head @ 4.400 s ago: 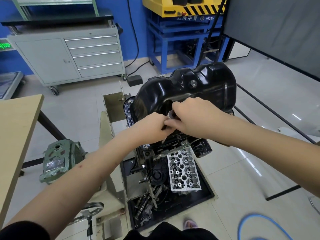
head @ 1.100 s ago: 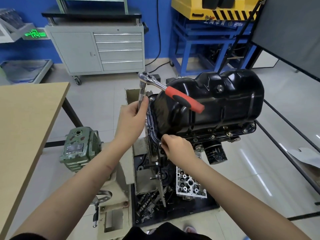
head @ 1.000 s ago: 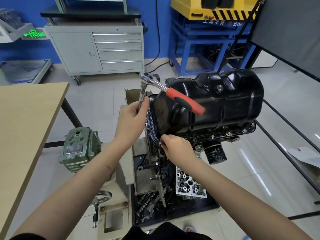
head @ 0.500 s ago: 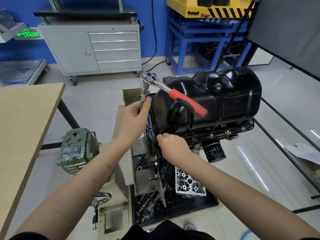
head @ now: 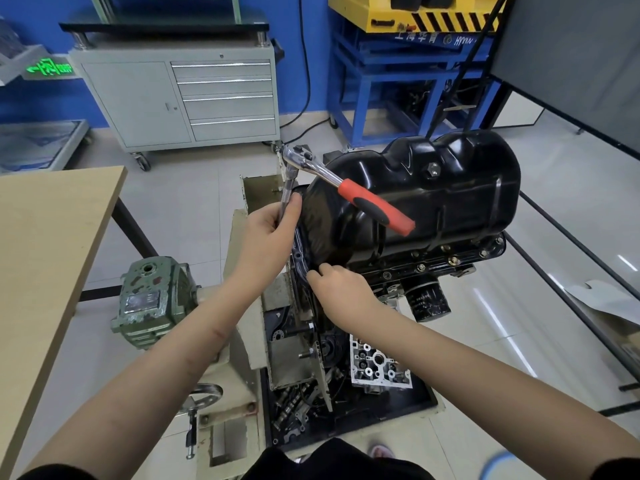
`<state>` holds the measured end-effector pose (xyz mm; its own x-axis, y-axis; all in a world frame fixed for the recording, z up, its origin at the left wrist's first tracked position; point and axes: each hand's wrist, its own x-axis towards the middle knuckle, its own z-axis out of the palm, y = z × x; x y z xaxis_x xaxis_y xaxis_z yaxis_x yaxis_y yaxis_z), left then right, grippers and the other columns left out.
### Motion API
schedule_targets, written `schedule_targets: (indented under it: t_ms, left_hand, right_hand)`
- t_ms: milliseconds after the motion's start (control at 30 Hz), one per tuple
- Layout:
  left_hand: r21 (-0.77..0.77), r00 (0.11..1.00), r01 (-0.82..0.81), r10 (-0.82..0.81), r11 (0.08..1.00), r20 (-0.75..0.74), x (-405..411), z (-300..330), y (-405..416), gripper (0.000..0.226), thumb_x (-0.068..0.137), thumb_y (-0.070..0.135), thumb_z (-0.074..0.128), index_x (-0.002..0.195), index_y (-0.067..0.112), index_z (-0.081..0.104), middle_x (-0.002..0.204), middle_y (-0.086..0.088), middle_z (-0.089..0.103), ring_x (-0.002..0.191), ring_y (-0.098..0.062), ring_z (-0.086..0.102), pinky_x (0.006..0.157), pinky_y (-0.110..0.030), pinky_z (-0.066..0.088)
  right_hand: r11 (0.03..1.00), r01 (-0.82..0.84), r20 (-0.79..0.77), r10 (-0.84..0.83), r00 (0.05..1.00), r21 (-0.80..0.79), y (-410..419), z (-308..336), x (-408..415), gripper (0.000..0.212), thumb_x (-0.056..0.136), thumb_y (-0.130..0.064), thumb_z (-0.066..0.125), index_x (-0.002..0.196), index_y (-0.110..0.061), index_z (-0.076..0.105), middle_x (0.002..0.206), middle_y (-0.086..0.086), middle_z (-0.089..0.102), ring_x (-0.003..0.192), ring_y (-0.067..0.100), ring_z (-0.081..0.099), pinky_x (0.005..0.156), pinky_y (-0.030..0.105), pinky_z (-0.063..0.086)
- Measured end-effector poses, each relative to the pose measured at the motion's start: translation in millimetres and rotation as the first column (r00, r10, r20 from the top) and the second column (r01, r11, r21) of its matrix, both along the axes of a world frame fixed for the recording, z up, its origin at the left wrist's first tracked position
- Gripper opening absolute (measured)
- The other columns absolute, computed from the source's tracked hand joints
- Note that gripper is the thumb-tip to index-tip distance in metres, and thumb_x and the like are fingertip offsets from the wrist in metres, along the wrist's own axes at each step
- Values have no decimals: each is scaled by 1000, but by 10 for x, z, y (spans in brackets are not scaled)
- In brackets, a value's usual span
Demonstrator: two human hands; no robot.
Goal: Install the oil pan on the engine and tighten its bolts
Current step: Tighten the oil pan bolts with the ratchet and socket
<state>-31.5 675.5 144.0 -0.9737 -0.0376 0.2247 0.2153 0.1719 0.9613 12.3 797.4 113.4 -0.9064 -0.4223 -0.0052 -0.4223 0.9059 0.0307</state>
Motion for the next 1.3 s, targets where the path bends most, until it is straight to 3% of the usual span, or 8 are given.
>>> schedule_targets:
  t_ms: [267, 400, 567, 800, 933, 1067, 1200, 1300]
  left_hand:
    - [-3, 1000, 0, 0, 1000, -13, 1, 15, -3, 52, 75, 62, 46, 44, 23, 30, 40, 7, 25, 41, -14, 24, 49, -34, 21]
    - [2, 1000, 7, -7, 1000, -8, -7, 10, 2, 53, 75, 62, 47, 45, 23, 29, 40, 7, 24, 40, -14, 23, 48, -34, 20]
    - [2, 1000, 3, -3, 1000, -8, -6, 12, 29, 53, 75, 62, 46, 44, 22, 28, 40, 7, 23, 41, -14, 22, 47, -31, 19]
    - [16, 1000, 13, -13, 1000, -10, -16, 21, 47, 52, 73, 61, 47, 45, 23, 26, 40, 9, 21, 41, -13, 21, 47, -29, 17]
    - [11, 1000, 12, -12, 1000, -17, -32, 22, 49, 52, 73, 61, 47, 46, 23, 26, 40, 7, 22, 43, -16, 21, 48, -32, 18]
    - [24, 1000, 17, -16, 1000, -5, -30, 11, 56, 52, 73, 62, 47, 46, 23, 25, 41, 8, 21, 42, -14, 21, 48, -32, 17]
    - [30, 1000, 7, -7, 1000, 4, -31, 14, 58, 52, 72, 61, 48, 47, 22, 24, 41, 9, 21, 42, -13, 21, 49, -31, 17]
    - [27, 1000, 1, -1, 1000, -6, -27, 11, 60, 50, 77, 55, 49, 49, 22, 24, 41, 8, 22, 42, -13, 21, 49, -31, 18]
  right_hand:
    - [994, 48, 3, -48, 999, 99, -46, 40, -8, 23, 78, 3, 54, 100, -2, 55, 101, 14, 59, 90, 26, 60, 59, 29, 36]
    - [973, 124, -145, -96, 985, 197, -113, 119, 6, 36, 20, -24, 84, 43, -17, 57, 41, -5, 51, 34, 4, 48, 29, 14, 27]
    - [990, 1, 28, -5, 1000, 139, -66, -4, -37, 30, 83, 4, 48, 112, -2, 48, 109, 15, 54, 96, 29, 55, 61, 30, 35]
    - [989, 6, 34, -11, 999, 150, -52, 23, -56, 28, 83, 6, 45, 110, -1, 50, 110, 15, 55, 101, 28, 54, 65, 30, 37]
    - [972, 121, -147, -92, 985, 201, -122, 98, -12, 34, 24, -26, 84, 48, -17, 61, 46, -4, 56, 41, 5, 54, 33, 16, 34]
    - [974, 166, -213, -132, 968, 154, -121, 38, -47, 42, 5, -27, 81, 32, -15, 51, 31, -6, 42, 25, 4, 41, 28, 11, 20]
    - [965, 78, 36, -89, 995, 250, -160, 118, -85, 20, 55, -12, 77, 59, -7, 58, 68, 4, 67, 61, 18, 65, 43, 16, 9]
    - [973, 95, -69, -82, 994, 209, -141, 103, -87, 13, 75, -8, 61, 87, -5, 58, 83, 7, 69, 75, 24, 67, 46, 19, 20]
